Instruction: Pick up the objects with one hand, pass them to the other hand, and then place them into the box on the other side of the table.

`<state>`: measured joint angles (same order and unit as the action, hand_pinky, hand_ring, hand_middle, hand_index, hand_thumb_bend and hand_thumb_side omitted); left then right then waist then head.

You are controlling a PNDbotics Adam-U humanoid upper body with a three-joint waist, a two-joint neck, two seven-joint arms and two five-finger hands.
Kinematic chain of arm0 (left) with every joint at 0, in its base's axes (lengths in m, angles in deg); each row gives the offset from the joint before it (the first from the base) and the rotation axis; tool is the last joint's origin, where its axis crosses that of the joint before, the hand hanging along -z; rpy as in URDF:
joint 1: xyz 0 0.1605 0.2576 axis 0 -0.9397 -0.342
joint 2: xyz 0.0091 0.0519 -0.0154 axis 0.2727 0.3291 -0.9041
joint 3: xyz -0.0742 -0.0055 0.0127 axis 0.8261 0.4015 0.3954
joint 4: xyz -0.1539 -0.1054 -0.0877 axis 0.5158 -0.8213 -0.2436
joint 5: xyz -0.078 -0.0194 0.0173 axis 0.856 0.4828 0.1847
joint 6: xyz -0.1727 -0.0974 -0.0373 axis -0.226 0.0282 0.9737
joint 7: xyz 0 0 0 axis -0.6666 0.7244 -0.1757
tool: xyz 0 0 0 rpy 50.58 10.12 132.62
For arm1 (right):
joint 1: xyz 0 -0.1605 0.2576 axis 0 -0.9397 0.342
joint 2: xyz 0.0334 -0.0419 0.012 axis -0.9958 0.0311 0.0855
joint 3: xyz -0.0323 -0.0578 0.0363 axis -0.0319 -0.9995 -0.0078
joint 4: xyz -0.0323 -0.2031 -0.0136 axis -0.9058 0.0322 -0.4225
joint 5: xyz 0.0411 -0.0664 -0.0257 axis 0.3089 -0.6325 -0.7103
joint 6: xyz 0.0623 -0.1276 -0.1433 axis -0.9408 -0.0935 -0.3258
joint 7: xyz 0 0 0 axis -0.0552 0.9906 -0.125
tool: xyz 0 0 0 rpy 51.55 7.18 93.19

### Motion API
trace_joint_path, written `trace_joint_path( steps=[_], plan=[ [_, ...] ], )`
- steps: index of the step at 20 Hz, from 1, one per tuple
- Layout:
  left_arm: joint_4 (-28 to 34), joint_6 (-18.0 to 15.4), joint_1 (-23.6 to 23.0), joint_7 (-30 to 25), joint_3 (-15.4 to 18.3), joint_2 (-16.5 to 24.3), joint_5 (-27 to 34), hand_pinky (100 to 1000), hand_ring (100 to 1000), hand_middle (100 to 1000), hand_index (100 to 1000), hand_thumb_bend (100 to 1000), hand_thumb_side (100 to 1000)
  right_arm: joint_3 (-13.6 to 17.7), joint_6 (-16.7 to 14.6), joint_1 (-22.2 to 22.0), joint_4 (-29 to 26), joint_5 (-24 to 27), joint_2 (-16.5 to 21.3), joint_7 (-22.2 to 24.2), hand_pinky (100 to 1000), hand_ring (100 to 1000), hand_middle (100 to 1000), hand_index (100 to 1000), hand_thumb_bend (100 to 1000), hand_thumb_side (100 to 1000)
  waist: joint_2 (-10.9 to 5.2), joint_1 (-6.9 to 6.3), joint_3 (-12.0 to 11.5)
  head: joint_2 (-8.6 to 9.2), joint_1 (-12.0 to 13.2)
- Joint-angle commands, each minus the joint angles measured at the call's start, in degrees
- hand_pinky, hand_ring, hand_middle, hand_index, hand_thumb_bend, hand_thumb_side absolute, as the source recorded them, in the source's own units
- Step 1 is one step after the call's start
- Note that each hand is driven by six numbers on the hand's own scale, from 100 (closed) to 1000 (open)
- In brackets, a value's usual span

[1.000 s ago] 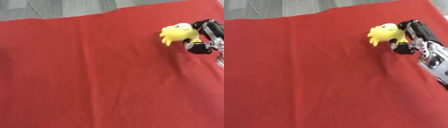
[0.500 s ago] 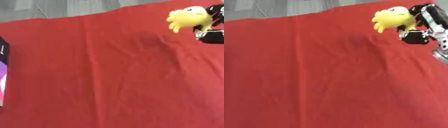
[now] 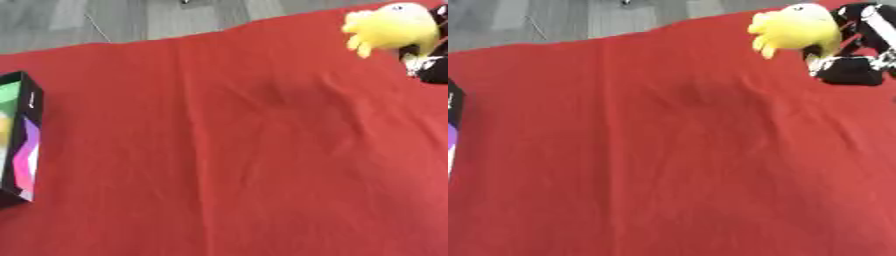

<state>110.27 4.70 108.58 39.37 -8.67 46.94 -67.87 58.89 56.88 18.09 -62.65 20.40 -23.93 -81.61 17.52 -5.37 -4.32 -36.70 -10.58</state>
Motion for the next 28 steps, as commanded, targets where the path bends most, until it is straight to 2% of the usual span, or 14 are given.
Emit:
trace_joint_path(
  steps=[1,6,12,15,20,28],
  plan=[
    [0.49,-0.39,1.59,-0.38,-0.03,0.91,-0.63,796,813,631,698,100,634,-0.67,-0.36,1.47,-0.83,0.84,0.29,1.43,524,581,340,512,100,100,-2.70,0.34,0.09,-0.18,0.70],
    [0.46,-0.64,2.61,-0.89,-0.68,0.72,-1.31,796,814,634,701,100,628,-3.02,0.61,4.06,-0.83,2.79,-2.56,3.99,505,578,340,512,100,100,-3.89,1.03,0.40,-0.76,1.51],
    [0.27,-1.23,4.71,-1.94,-1.94,0.86,-2.65,796,815,639,706,100,611,-6.47,3.46,8.56,-0.83,6.91,-7.07,6.38,489,576,340,511,100,109,-5.27,1.63,0.70,-2.10,2.69],
    [0.32,-1.68,5.85,-2.59,-2.62,1.27,-3.50,797,817,647,710,100,600,-8.04,4.27,10.65,-0.83,9.52,-8.94,7.45,481,575,340,511,100,163,-5.75,1.76,0.72,-2.61,3.05],
    [0.34,-2.38,7.51,-3.17,-3.21,1.88,-4.45,798,818,652,715,100,589,-10.25,3.86,13.03,-0.83,14.95,-12.09,8.59,472,570,340,511,100,270,-6.20,1.98,0.96,-3.06,3.39],
    [0.98,-3.42,10.45,-4.83,-4.84,2.83,-5.72,801,821,659,718,100,554,-14.32,3.22,15.24,-0.83,20.07,-18.19,8.20,473,571,350,520,100,360,-6.68,2.14,1.37,-3.66,3.47]
  ],
)
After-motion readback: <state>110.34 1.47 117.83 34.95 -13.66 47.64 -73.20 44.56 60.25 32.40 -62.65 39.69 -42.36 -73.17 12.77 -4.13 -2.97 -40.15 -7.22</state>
